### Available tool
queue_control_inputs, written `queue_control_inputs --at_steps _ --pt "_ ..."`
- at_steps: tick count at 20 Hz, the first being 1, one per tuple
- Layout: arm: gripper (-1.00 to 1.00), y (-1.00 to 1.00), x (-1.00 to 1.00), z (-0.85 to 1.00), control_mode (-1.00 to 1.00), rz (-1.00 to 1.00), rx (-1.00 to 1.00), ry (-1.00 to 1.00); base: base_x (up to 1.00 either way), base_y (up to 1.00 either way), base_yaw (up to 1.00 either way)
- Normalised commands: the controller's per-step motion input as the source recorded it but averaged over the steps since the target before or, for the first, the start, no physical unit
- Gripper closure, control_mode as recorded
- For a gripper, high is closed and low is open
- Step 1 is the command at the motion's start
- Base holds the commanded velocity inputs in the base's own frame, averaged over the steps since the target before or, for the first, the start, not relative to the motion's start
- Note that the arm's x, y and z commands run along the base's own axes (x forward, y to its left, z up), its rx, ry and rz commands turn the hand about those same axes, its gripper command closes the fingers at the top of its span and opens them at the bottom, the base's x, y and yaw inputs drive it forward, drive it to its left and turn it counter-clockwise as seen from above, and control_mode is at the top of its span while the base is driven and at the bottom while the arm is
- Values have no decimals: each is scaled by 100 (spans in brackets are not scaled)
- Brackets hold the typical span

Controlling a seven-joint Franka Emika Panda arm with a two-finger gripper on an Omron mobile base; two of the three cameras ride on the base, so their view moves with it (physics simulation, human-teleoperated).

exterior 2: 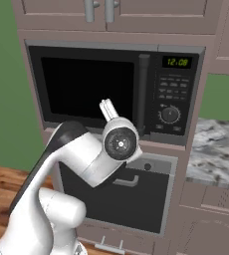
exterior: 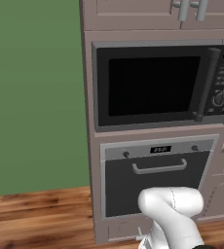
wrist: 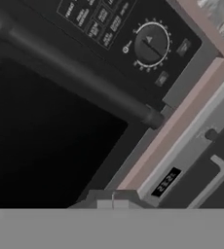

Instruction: Transport the steak from the fridge to the microwave and turn on the microwave.

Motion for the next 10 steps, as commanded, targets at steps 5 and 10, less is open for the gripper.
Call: queue_control_inputs --at_steps 5,10 --pt "100 -17 0 0 -100 0 26 -10 0 0 0" --pt "100 -20 2 -9 -100 -2 22 -6 0 0 0"
